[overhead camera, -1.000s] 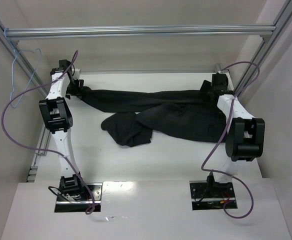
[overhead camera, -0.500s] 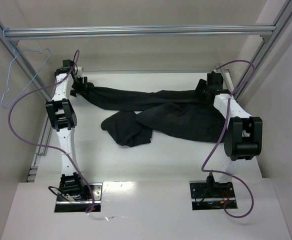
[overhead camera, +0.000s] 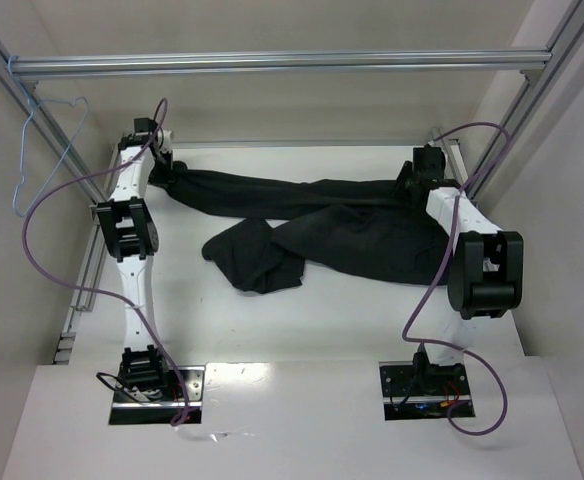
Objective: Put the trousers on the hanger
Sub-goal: Fold the trousers
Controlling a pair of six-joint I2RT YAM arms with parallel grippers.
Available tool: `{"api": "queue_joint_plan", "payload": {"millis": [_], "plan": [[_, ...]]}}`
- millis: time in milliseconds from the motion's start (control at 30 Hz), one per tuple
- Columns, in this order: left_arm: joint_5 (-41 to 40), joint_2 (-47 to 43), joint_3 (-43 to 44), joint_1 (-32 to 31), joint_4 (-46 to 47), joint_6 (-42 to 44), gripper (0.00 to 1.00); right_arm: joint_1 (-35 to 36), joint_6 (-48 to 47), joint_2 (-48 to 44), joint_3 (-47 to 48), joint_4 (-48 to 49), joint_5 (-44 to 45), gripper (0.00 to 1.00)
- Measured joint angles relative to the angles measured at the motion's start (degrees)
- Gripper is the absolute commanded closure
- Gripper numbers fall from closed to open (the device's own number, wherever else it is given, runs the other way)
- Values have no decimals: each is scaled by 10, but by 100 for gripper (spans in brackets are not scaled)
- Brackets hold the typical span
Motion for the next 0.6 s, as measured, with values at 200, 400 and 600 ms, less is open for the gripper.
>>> {"api": "queue_joint_plan", "payload": {"millis": [200,400,600], "plan": [[-70,-120,-212,-1,23,70,100,0,3,21,0,3,1,56],[-140,-236,-383,0,7,126,100,0,2,37,0,3,7,56],[-205,-288,-434,1,-5,163,55,0,0,52,0,3,16,52]]}}
